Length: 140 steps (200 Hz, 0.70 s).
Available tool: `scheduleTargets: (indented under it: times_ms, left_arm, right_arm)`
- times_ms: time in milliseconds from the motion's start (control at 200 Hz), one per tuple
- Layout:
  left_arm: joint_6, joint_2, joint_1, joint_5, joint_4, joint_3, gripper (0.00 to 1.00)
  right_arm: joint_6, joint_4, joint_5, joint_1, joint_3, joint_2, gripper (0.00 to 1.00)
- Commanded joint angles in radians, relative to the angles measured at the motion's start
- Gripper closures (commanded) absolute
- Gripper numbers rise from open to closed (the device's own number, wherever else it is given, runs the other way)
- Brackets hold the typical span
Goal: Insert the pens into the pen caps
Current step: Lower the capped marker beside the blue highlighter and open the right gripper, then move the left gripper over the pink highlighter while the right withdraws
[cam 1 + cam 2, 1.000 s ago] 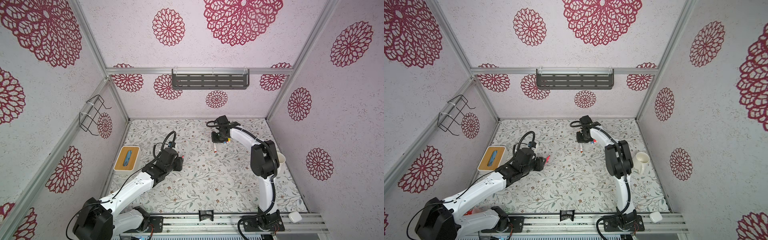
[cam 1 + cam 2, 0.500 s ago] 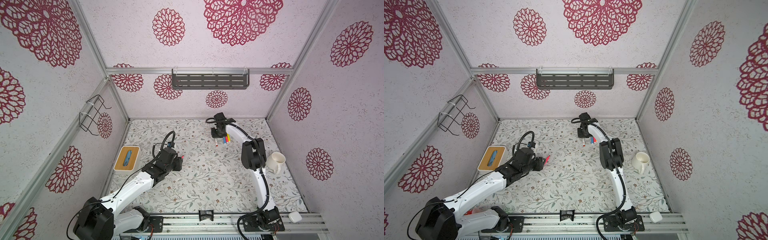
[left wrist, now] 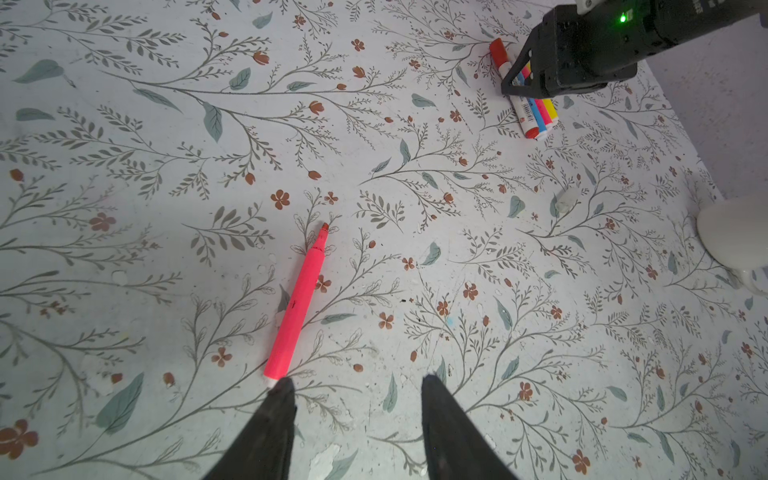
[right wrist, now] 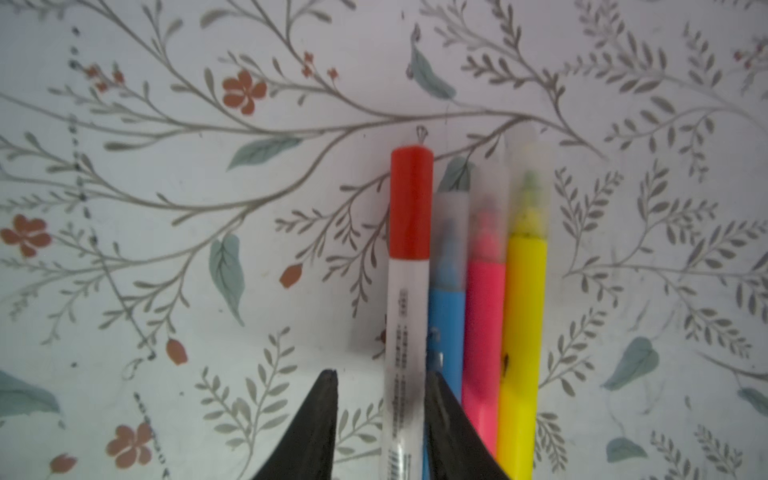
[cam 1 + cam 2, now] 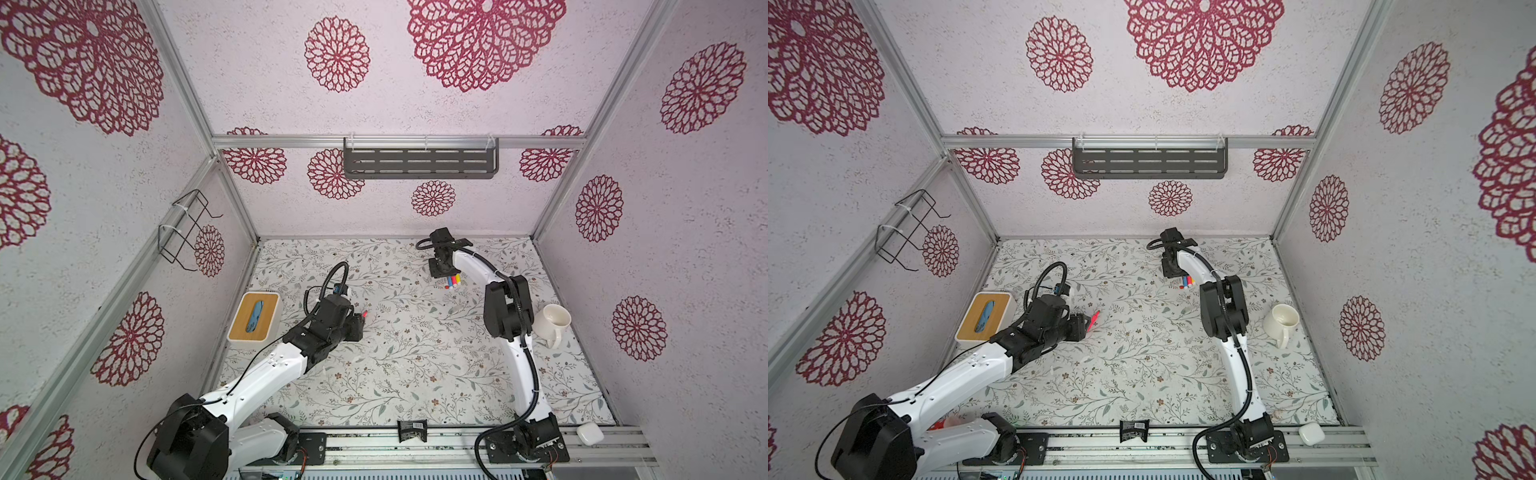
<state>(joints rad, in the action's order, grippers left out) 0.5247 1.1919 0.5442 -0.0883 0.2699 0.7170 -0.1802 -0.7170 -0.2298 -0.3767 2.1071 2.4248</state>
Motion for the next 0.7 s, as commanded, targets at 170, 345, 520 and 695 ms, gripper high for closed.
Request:
scheduleTargets:
  times_ms: [170,345,520,695]
  left_arm:
    - [0.003,-0.003,-0.01,-0.028,0.011,0.012,0.48]
    - [0.003,0.033,-0.024,-0.046,0.043,0.016,0.48]
    - [0.002,0.114,-0.033,-0.036,0.051,0.041,0.47]
    - [-0.012,0.214,-0.035,-0.031,0.055,0.081,0.47]
  right_arm:
    - [0.014,0.045,-0.048,-0.051,-0.042,-0.169,0.62]
    - [-0.006,0.068,-0.002,-0.059,-0.114,-0.246,0.61]
    - [-0.047,0.088,0.023,-0.058,-0.223,-0.346,0.61]
    - [-0.068,0.134,0.044,-0.059,-0.374,-0.457,0.6]
